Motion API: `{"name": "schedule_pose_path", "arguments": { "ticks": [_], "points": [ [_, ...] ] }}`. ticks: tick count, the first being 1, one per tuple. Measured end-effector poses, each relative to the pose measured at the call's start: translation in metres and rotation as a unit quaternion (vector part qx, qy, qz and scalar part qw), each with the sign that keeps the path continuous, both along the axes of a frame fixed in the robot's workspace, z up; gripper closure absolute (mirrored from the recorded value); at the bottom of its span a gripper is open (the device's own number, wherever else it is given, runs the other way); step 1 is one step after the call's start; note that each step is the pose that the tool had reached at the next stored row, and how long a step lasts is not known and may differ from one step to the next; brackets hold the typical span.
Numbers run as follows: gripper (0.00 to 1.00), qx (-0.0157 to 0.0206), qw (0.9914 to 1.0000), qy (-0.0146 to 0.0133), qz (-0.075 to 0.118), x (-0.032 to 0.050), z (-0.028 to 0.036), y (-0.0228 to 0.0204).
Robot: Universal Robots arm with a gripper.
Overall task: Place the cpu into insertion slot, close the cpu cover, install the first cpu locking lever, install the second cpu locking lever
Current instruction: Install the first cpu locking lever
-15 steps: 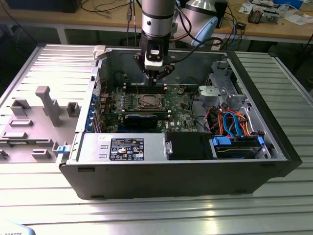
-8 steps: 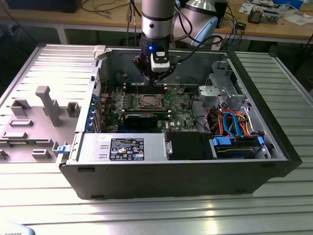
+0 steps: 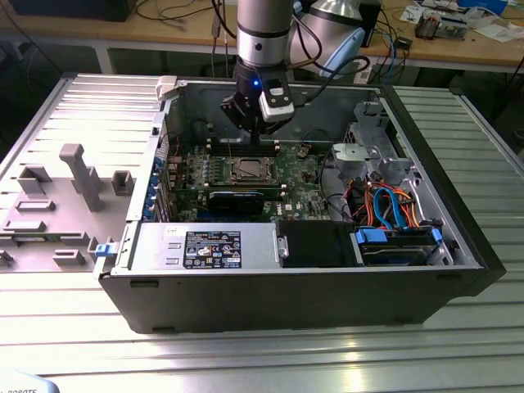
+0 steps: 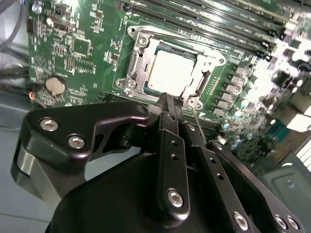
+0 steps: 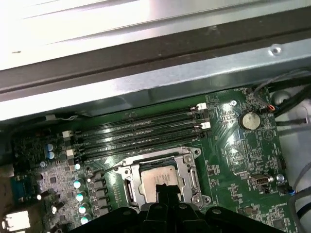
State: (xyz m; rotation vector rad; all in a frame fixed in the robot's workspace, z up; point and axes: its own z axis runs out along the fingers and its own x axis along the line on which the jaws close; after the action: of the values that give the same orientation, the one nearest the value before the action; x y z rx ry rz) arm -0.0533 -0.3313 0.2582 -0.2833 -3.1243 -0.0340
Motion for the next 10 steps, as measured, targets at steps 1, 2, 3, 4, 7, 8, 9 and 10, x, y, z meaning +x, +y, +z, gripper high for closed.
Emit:
{"name": "schedule_pose_path", "arguments": {
  "ticks": [1,2,3,4,7,8,9,10],
  "points": [
    [0.89,0.0001,0.99988,-0.0003,0.016,0.0,-0.0005,0.0],
    [0.89,0.0001,0.9997,-0.0005,0.024,0.0,-0.0009,0.0],
    [0.89,0.0,0.99943,-0.0005,0.034,0.0,-0.0011,0.0],
    [0.89,0.0001,0.99882,-0.0006,0.048,0.0,-0.0016,0.0],
    [0.89,0.0001,0.99648,-0.0006,0.084,0.0,-0.0028,0.0],
    [0.89,0.0001,0.99563,-0.0006,0.093,0.0,-0.0031,0.0],
    [0.89,0.0001,0.99472,-0.0006,0.103,0.0,-0.0034,0.0],
    [0.89,0.0,0.99311,-0.0005,0.117,0.0,-0.0036,0.0]
  ]
}}
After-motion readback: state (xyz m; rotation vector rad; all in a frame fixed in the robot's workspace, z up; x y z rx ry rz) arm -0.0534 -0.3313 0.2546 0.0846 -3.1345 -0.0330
